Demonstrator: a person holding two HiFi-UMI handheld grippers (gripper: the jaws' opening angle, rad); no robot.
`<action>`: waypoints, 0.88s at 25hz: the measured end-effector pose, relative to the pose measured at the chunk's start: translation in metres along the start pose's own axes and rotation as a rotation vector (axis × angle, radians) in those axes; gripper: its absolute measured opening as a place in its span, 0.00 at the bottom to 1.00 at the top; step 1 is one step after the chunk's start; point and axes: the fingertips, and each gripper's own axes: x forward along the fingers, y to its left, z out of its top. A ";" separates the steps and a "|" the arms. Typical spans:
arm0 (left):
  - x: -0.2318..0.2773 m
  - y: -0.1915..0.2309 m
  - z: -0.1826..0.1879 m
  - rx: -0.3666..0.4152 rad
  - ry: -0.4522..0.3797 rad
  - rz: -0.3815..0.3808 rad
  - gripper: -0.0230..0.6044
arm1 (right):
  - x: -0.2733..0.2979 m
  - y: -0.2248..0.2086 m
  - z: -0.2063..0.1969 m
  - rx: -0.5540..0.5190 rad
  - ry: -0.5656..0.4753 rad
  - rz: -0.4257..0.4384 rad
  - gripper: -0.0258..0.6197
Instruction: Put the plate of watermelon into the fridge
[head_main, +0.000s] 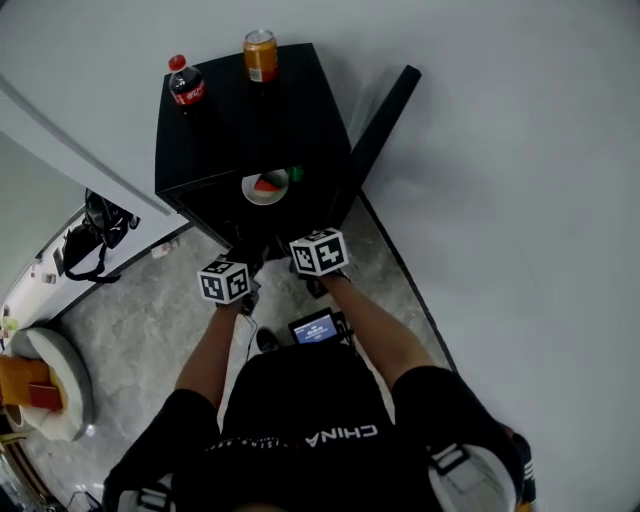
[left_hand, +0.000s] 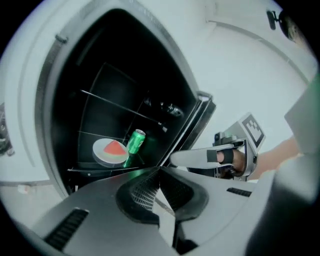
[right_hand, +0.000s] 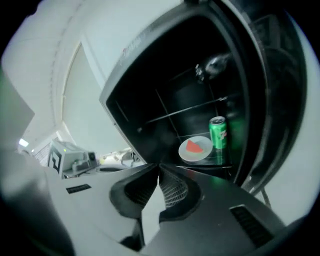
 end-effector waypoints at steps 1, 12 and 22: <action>-0.005 -0.003 0.001 -0.011 -0.016 0.007 0.06 | -0.008 0.002 0.003 0.012 -0.022 -0.005 0.07; -0.012 -0.024 0.006 0.032 -0.046 0.060 0.06 | -0.046 -0.010 0.020 -0.016 -0.098 -0.038 0.07; -0.009 -0.053 -0.012 0.026 -0.033 0.136 0.06 | -0.064 -0.027 -0.005 0.003 -0.068 0.046 0.07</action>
